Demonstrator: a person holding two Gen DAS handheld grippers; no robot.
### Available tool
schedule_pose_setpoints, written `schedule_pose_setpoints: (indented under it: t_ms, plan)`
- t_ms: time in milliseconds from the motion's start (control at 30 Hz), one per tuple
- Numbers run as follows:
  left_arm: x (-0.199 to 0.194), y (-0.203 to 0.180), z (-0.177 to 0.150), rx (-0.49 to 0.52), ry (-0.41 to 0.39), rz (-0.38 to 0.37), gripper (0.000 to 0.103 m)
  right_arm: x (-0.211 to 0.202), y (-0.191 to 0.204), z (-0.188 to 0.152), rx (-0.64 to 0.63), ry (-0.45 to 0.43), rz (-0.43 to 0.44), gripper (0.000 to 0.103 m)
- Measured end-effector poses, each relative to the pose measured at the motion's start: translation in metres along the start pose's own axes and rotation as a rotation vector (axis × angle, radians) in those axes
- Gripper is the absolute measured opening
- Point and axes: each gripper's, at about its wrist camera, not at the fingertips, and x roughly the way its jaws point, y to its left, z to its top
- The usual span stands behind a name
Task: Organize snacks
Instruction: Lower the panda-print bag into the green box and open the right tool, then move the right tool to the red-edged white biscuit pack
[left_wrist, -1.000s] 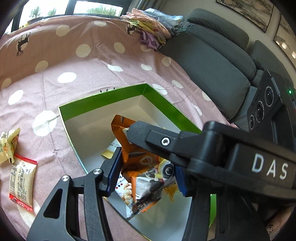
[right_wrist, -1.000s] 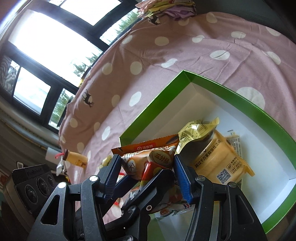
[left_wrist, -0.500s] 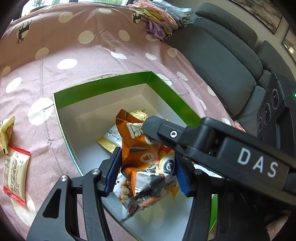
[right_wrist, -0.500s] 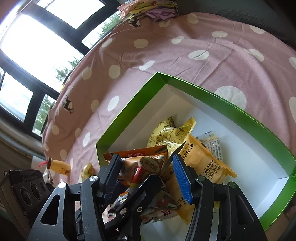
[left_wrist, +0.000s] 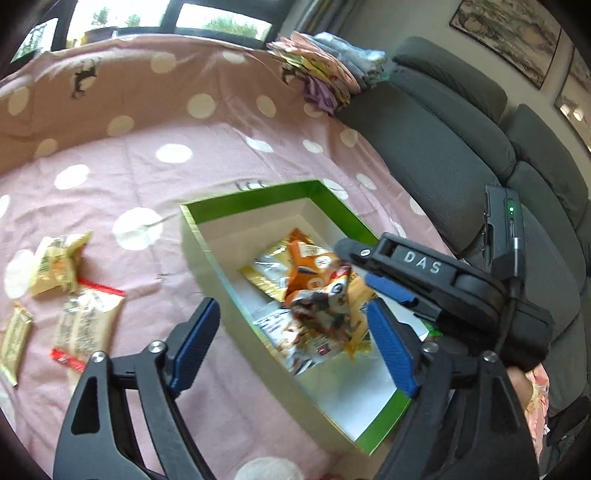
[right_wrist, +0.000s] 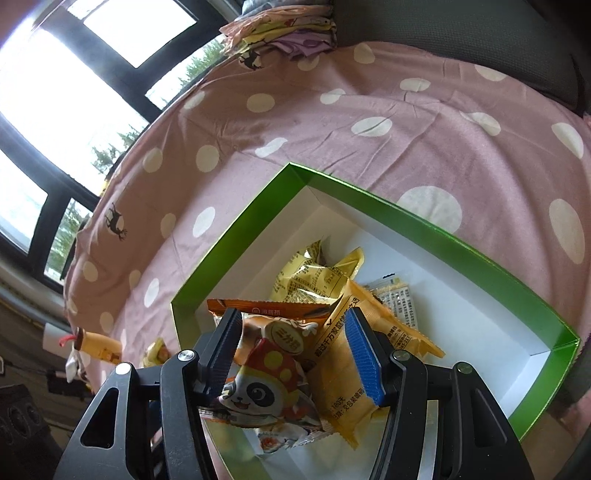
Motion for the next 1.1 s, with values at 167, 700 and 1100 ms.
schedule_pose_setpoints:
  t_ms: [167, 700, 1100]
  plan:
    - [-0.046, 0.030, -0.013, -0.070, -0.075, 0.137, 0.090, -0.013, 0.005, 0.000, -0.019, -0.056, -0.003, 0.060]
    - [-0.140, 0.179, -0.086, -0.621, -0.237, 0.445, 0.102, -0.029, 0.070, -0.025, -0.204, -0.095, 0.015, 0.086]
    - [-0.141, 0.229, -0.112, -0.712, -0.122, 0.534, 0.096, 0.015, 0.137, -0.074, -0.417, 0.058, 0.045, 0.086]
